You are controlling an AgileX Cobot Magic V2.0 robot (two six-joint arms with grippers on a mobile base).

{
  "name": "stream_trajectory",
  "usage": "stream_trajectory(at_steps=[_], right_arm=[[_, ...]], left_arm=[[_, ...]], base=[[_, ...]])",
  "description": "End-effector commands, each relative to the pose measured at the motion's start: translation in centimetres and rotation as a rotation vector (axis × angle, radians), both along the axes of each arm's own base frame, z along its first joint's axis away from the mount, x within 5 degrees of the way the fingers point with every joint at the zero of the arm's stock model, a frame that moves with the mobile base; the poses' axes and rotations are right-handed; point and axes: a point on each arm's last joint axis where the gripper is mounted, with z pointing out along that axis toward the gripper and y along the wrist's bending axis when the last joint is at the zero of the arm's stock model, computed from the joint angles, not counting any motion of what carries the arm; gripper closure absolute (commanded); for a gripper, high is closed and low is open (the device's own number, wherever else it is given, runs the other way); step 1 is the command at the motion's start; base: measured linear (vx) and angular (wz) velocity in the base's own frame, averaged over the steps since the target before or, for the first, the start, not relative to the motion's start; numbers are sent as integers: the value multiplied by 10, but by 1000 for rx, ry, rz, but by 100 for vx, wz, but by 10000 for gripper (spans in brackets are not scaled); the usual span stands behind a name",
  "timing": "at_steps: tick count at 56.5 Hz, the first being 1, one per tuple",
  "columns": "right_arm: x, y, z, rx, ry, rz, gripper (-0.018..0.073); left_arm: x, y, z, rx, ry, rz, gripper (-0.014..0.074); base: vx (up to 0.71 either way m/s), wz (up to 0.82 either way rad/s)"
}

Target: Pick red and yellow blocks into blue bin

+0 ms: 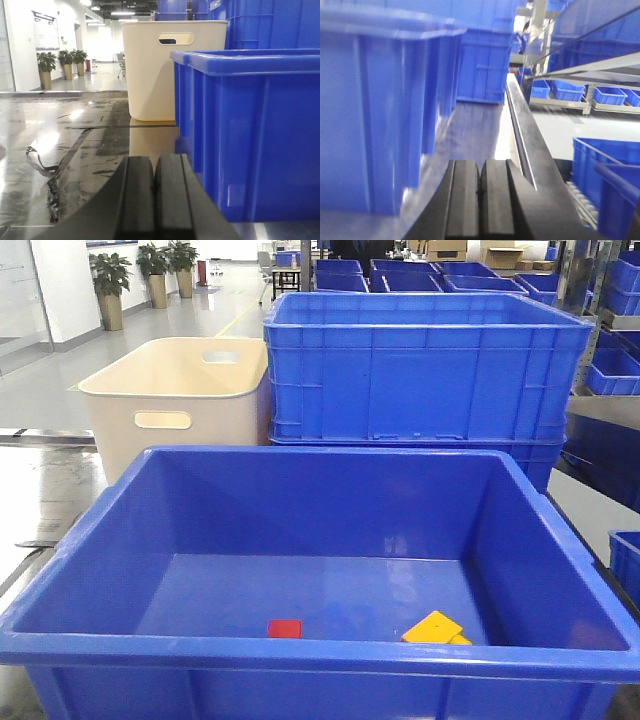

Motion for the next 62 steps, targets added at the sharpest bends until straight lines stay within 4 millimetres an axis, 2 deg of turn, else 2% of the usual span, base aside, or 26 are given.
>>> stream_trajectory(at_steps=[1,62], right_arm=[[-1,1,9,42,-122,15,569],[-1,1,9,50,-121,15,569]], left_arm=[[-4,1,14,-27,-119,8,603],[-4,1,14,-27,-119,8,603]], base=[[0,0],[0,0]])
